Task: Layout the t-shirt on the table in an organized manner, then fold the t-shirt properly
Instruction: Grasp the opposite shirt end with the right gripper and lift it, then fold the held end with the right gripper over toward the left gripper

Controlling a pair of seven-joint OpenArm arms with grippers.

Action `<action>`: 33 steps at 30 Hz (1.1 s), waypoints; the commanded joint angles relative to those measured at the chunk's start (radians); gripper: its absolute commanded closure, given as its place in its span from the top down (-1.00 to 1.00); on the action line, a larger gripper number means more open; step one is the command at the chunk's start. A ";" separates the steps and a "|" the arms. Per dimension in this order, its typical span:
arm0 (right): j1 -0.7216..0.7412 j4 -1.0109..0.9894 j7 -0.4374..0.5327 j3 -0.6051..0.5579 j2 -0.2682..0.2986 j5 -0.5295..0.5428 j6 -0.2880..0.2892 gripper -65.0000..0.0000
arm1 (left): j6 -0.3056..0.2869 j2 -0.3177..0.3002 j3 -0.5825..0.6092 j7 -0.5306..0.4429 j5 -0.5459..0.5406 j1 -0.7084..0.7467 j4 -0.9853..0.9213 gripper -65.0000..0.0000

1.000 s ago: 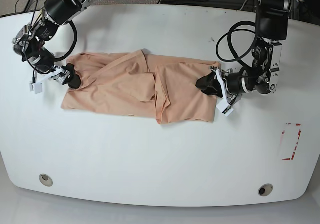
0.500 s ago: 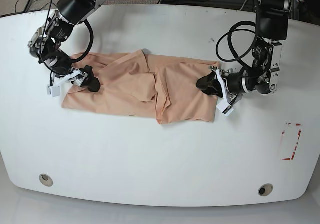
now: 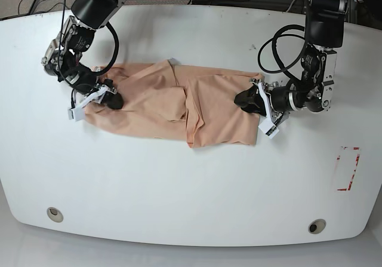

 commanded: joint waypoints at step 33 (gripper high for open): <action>-0.051 0.386 0.214 -0.639 0.042 0.032 -0.268 -0.95 | 0.039 -0.012 0.007 0.144 0.118 0.027 -0.012 -0.46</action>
